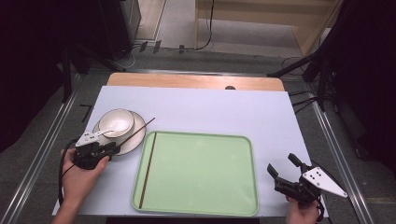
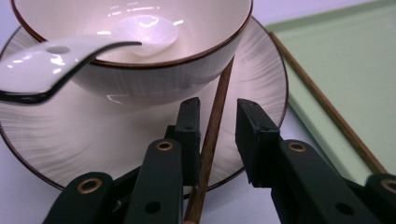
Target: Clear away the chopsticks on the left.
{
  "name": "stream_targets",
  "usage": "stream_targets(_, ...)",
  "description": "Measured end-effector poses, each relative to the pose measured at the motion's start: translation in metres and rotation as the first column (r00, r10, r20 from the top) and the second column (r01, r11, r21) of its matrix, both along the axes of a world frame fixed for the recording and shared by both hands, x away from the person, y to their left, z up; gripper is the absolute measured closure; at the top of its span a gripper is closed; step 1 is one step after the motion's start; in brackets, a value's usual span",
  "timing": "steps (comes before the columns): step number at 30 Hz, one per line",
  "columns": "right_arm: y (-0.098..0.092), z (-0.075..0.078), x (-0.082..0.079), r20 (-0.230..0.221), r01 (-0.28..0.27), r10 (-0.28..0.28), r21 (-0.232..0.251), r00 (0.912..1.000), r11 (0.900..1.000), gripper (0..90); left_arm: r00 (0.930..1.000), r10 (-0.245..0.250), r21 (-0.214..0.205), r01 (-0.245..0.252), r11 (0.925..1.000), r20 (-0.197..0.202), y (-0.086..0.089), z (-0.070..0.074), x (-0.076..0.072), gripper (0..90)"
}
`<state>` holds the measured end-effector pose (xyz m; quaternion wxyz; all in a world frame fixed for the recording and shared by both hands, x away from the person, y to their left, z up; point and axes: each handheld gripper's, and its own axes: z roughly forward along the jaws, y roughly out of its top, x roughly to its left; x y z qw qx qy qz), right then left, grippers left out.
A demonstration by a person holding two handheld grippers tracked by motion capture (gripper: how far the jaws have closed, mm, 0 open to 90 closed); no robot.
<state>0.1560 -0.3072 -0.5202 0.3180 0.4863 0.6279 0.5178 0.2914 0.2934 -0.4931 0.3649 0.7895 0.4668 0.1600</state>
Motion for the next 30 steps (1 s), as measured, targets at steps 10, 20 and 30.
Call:
stream_targets(10, -0.002, 0.0, 0.0, 0.0, 0.003, -0.003, 0.001, 1.0, 1.0, 13.0, 0.9984, -0.019, 0.02, 0.02, 0.9996, -0.054, -0.004, -0.008, 0.009, 77.1)
stream_targets(20, -0.003, 0.0, -0.001, 0.003, 0.004, -0.004, -0.001, 1.0, 1.0, 13.0, 0.9956, -0.083, 0.008, 0.083, 0.9965, -0.045, -0.012, 0.002, 0.0, 84.5)
stream_targets(30, -0.001, 0.0, 0.0, 0.003, -0.001, 0.001, 0.0, 1.0, 1.0, 13.0, 0.9907, -0.13, -0.073, 0.127, 0.9892, -0.041, -0.048, 0.007, -0.028, 84.5)
